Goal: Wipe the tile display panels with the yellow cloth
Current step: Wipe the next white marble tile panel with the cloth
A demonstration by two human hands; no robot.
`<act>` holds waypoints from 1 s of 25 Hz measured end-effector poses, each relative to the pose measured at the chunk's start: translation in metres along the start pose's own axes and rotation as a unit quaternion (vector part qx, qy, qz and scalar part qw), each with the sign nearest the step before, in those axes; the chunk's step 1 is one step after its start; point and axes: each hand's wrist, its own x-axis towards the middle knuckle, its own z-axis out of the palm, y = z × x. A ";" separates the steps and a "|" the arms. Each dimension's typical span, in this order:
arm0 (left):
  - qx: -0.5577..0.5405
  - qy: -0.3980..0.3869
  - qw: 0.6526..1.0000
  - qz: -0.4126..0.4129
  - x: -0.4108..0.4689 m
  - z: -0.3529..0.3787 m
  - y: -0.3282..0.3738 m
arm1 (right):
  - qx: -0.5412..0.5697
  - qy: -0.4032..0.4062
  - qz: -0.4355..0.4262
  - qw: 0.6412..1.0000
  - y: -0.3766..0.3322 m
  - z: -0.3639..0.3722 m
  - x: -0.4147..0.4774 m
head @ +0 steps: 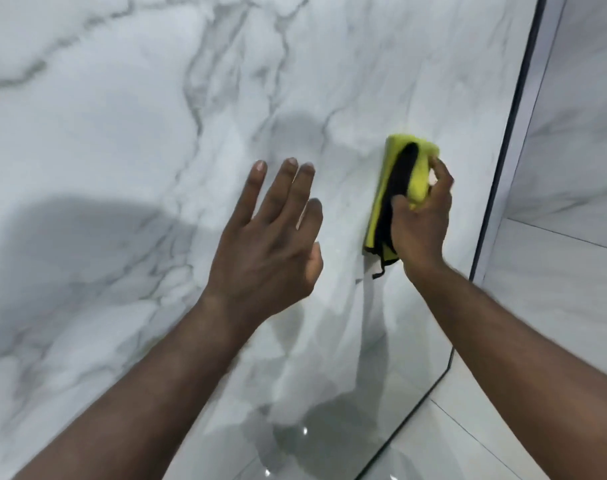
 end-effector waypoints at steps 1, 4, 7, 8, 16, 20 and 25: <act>-0.002 -0.004 1.000 -0.001 -0.003 -0.001 0.000 | 0.001 0.025 0.056 0.998 -0.003 0.001 0.003; 0.010 -0.006 1.000 0.009 -0.006 0.002 -0.002 | -0.070 -0.046 -0.160 0.984 -0.027 0.005 -0.021; 0.026 0.014 0.999 0.010 -0.004 0.007 -0.003 | -0.066 -0.030 -0.156 0.985 -0.030 0.005 0.000; 0.023 0.021 0.999 0.005 -0.001 0.009 -0.001 | -0.038 -0.001 -0.060 0.997 -0.031 0.005 0.013; 0.023 0.009 0.999 0.022 0.041 0.031 0.024 | 0.004 0.010 -0.018 1.000 0.001 -0.009 0.050; 0.036 -0.004 0.999 0.021 0.061 0.048 0.051 | 0.009 -0.035 -0.066 0.997 0.038 -0.017 0.042; 0.025 -0.061 0.994 0.086 0.062 0.089 0.095 | 0.066 0.025 0.256 0.964 0.132 -0.024 0.016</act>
